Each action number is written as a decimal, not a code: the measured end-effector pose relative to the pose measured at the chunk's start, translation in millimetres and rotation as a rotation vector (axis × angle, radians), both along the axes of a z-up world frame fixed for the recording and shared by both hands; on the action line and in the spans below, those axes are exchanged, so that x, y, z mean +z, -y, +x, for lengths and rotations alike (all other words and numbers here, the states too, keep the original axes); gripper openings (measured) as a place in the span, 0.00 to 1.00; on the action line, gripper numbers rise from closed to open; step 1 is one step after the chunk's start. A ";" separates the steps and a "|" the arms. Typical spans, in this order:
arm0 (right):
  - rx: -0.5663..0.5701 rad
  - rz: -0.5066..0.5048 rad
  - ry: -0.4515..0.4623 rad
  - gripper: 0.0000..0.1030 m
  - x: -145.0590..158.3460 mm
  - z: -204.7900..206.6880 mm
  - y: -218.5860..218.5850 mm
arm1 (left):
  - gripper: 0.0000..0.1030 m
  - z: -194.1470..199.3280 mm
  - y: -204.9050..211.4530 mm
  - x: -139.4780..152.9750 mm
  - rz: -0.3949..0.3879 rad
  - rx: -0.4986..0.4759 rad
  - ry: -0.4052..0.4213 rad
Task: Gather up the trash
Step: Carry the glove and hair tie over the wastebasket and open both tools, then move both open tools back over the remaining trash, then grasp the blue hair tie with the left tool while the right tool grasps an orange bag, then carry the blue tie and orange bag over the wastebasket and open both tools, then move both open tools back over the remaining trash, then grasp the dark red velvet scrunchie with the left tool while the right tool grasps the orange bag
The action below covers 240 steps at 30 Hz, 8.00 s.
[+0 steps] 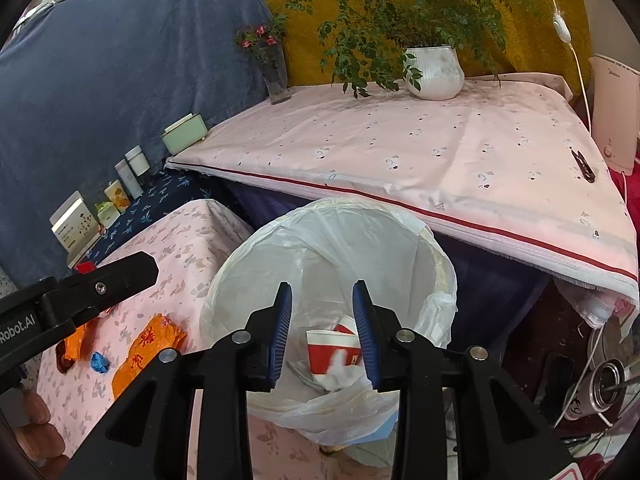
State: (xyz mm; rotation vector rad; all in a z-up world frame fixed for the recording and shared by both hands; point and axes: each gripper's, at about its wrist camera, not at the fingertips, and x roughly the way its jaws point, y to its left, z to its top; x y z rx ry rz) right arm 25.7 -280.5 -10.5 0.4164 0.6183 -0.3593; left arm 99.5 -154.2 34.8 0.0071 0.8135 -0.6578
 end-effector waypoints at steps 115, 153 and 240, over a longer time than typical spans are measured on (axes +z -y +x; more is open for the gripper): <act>0.311 -0.007 -0.116 0.10 -32.9 70.3 -165.1 | 0.28 38.8 -172.1 -71.5 0.093 0.376 -0.074; 0.015 -0.021 -0.018 0.10 3.1 5.1 -6.6 | 0.28 2.0 0.2 -32.3 0.076 0.013 -0.008; 0.425 -0.121 -0.097 0.58 -3.5 91.4 -257.0 | 0.72 55.0 -312.6 -59.2 0.100 0.605 -0.026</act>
